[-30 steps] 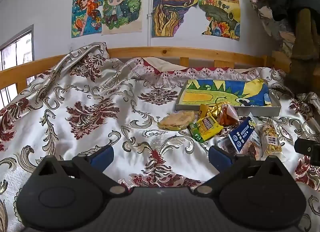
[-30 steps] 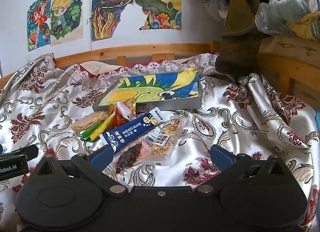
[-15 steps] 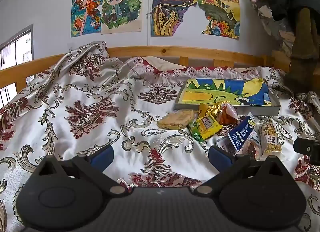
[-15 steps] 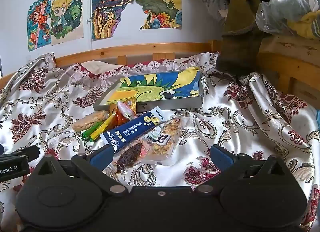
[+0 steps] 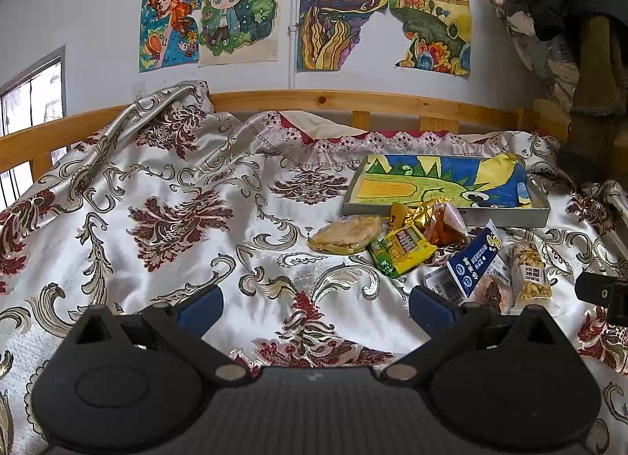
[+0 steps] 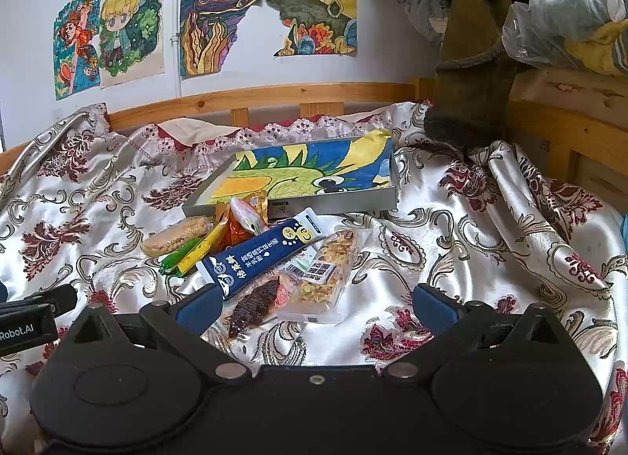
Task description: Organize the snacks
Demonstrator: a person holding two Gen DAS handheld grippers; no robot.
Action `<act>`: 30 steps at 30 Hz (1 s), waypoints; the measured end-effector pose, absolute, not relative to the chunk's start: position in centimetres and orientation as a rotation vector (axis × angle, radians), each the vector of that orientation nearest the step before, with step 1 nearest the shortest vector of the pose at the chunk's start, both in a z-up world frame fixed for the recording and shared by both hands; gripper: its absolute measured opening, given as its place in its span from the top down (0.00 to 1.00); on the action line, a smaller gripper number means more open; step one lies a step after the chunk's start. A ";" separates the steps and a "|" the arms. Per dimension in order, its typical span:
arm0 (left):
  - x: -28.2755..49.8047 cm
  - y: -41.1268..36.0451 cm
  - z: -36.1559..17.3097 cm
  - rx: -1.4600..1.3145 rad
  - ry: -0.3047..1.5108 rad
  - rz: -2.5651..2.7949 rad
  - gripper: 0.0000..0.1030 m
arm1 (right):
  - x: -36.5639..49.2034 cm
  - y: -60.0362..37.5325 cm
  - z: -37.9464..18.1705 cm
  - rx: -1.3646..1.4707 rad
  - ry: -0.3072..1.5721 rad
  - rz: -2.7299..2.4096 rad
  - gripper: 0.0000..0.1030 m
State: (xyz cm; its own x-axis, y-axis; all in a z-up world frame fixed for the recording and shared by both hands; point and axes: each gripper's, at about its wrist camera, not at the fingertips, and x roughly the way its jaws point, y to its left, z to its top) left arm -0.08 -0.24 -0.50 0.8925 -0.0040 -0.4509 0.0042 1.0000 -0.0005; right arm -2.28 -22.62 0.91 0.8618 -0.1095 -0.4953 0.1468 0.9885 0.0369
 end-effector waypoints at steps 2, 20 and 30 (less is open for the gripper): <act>-0.1 -0.3 -0.6 0.001 0.468 -0.004 0.00 | -2.3 -22.6 0.9 0.075 0.515 -0.135 0.01; -0.1 -0.3 -0.6 0.000 0.469 -0.004 0.00 | -2.3 -22.6 0.9 0.075 0.517 -0.135 0.01; -0.1 -0.2 -0.5 -0.001 0.469 -0.004 0.00 | -2.0 -22.8 0.8 0.076 0.520 -0.136 0.01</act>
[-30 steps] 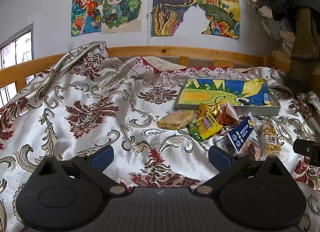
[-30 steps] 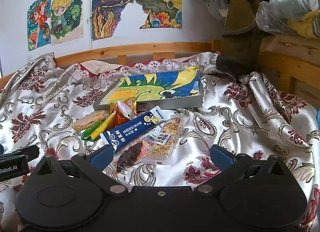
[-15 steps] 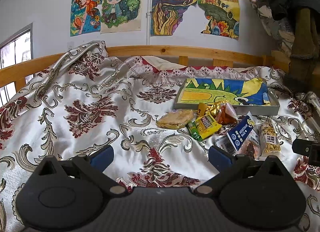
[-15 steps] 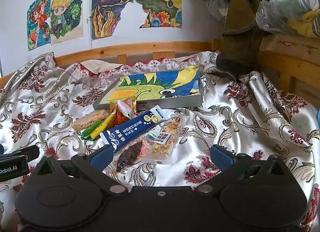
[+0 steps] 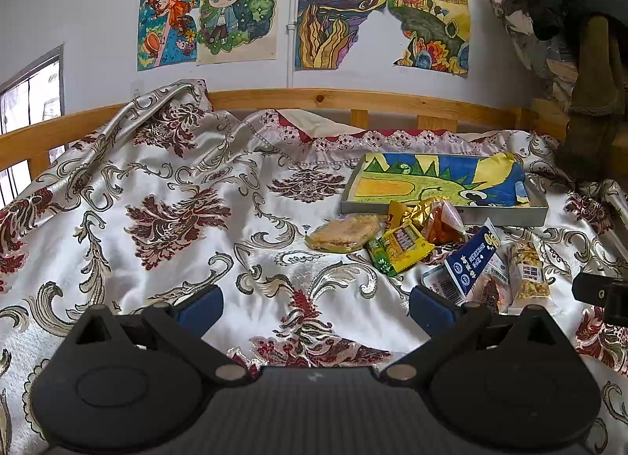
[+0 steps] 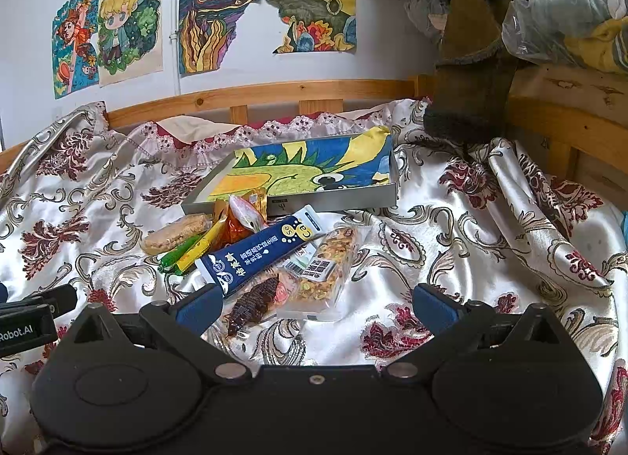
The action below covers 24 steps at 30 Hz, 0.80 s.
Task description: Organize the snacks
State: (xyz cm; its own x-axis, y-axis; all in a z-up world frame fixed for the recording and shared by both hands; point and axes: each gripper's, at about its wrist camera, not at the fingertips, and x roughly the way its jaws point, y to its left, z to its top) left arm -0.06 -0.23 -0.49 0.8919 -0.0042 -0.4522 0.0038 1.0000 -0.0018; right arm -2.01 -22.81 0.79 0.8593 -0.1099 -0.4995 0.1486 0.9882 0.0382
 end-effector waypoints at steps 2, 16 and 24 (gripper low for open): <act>-0.1 -0.3 -0.6 -0.001 0.470 -0.004 0.00 | -2.3 -22.5 0.9 0.078 0.520 -0.137 0.01; -0.1 -0.2 -0.5 -0.003 0.471 -0.006 0.00 | -2.0 -22.8 0.2 0.085 0.522 -0.150 0.01; 0.0 -0.5 -1.1 -0.010 0.472 0.003 0.00 | -2.5 -22.4 1.2 0.069 0.503 -0.141 0.01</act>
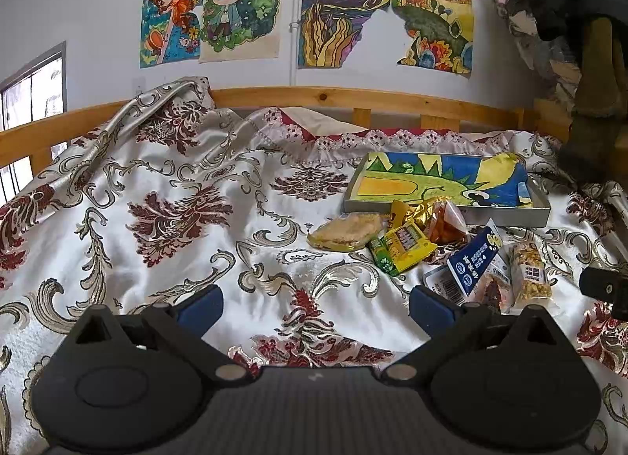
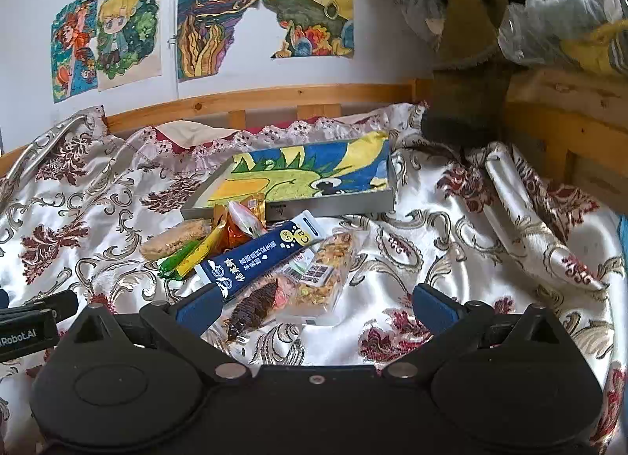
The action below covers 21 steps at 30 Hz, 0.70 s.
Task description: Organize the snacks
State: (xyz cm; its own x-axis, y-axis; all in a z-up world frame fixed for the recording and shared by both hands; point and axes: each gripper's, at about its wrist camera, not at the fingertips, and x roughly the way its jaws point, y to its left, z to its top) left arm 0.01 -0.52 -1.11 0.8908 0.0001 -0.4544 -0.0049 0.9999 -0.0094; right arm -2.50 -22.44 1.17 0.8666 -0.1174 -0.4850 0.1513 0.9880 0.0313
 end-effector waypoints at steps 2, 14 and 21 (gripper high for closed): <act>0.0 -0.5 -1.0 -0.006 0.471 0.003 0.00 | -2.7 -22.2 1.3 0.058 0.495 -0.136 0.01; 0.0 -0.5 -0.9 -0.004 0.481 0.000 0.00 | -2.5 -22.1 1.4 0.057 0.502 -0.127 0.01; 0.7 -0.4 -0.5 -0.019 0.501 -0.018 0.00 | -2.2 -22.2 1.6 0.060 0.528 -0.134 0.01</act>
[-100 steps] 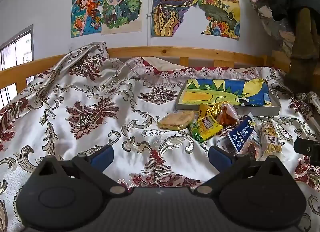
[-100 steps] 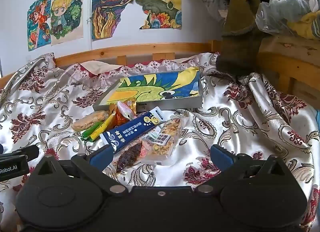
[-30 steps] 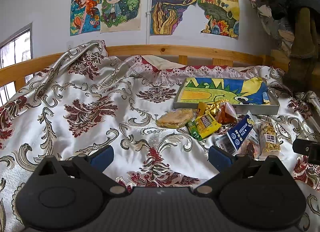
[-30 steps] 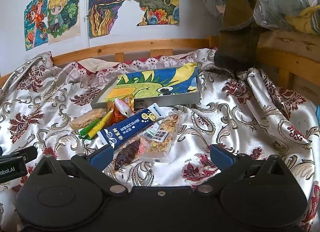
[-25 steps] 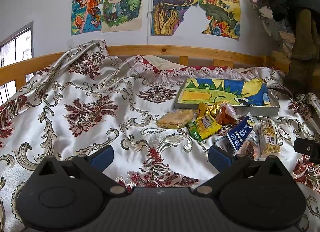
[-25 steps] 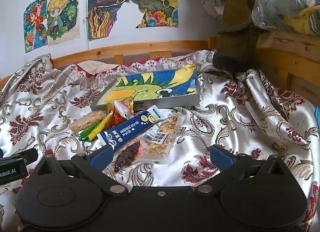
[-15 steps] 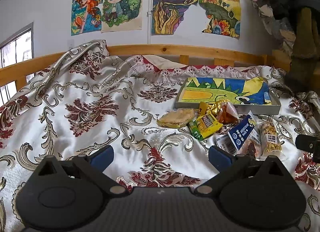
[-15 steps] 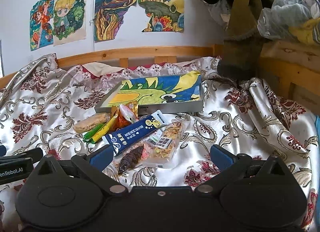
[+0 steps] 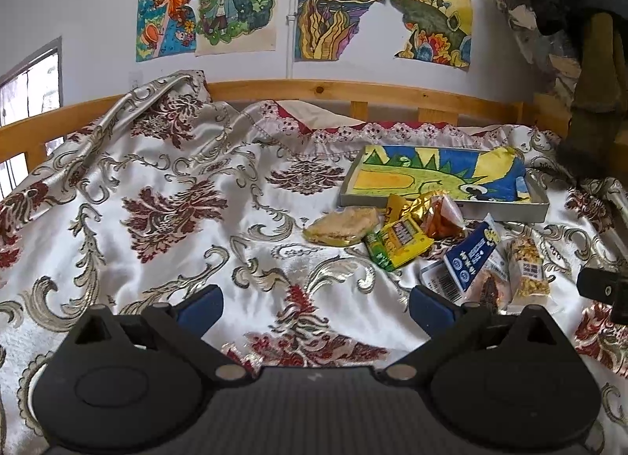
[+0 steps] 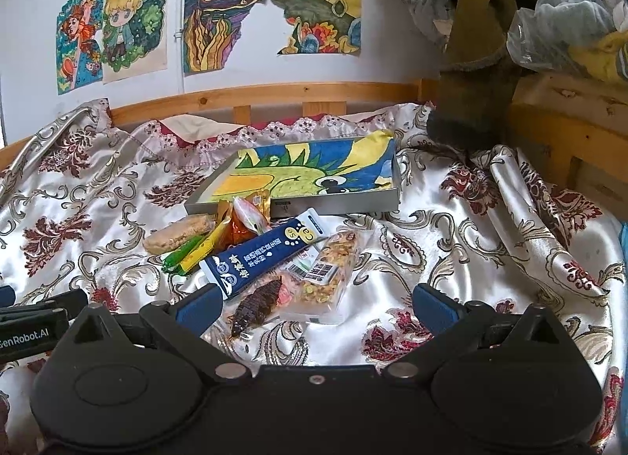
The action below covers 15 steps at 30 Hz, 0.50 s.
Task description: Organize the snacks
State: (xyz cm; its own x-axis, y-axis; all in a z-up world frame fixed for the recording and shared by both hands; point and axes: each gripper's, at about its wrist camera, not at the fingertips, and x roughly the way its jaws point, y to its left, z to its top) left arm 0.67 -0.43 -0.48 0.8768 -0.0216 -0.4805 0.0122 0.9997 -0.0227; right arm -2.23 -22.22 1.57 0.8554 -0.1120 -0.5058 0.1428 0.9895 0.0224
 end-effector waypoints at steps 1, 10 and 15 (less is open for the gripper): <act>0.9 -0.4 -0.3 -0.023 0.504 -0.024 0.00 | -2.1 -22.3 1.7 0.059 0.531 -0.136 0.01; 3.9 -0.9 0.2 -0.022 0.515 -0.087 0.00 | 0.4 -23.8 2.4 -0.040 0.576 -0.170 0.01; 5.7 -2.0 -0.1 0.020 0.515 -0.120 0.00 | 2.5 -25.5 2.3 -0.113 0.579 -0.123 0.01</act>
State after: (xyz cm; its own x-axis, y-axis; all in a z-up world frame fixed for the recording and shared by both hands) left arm 5.65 -1.99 -0.06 0.8635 -0.1098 -0.4923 0.1200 0.9927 -0.0109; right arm 2.48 -25.53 2.32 0.8304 -0.1472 -0.5374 0.0836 0.9865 -0.1410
